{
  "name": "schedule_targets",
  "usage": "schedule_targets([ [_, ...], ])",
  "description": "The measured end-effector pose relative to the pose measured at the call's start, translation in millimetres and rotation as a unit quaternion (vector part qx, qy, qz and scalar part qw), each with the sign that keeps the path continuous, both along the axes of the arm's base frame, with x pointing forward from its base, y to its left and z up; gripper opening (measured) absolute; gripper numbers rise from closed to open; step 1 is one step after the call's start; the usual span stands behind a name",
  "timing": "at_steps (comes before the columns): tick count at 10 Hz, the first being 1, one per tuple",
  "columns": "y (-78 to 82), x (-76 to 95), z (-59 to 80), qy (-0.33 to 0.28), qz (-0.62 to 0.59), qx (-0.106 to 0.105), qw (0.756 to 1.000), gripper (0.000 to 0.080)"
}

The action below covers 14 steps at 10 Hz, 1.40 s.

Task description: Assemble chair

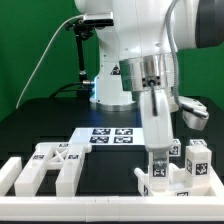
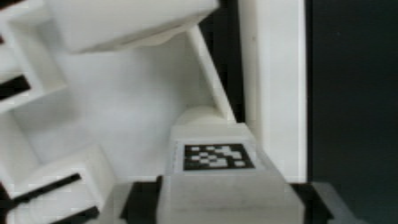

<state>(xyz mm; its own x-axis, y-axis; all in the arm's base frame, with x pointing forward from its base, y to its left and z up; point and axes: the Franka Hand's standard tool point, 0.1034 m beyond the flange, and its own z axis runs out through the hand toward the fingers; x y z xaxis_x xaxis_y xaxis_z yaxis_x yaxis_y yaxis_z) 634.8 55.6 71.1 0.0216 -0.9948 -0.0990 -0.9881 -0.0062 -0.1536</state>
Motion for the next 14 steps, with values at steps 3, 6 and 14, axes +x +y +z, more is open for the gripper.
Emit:
schedule_targets([
  [3, 2.0, -1.6, -1.2, -0.023, 0.304, -0.055, 0.951, 0.0634],
  [6, 1.9, -3.3, -2.6, -0.034, 0.470, -0.082, 0.878, 0.0645],
  [14, -6.8, 6.2, 0.6, -0.033, 0.495, -0.097, 0.863, 0.0284],
])
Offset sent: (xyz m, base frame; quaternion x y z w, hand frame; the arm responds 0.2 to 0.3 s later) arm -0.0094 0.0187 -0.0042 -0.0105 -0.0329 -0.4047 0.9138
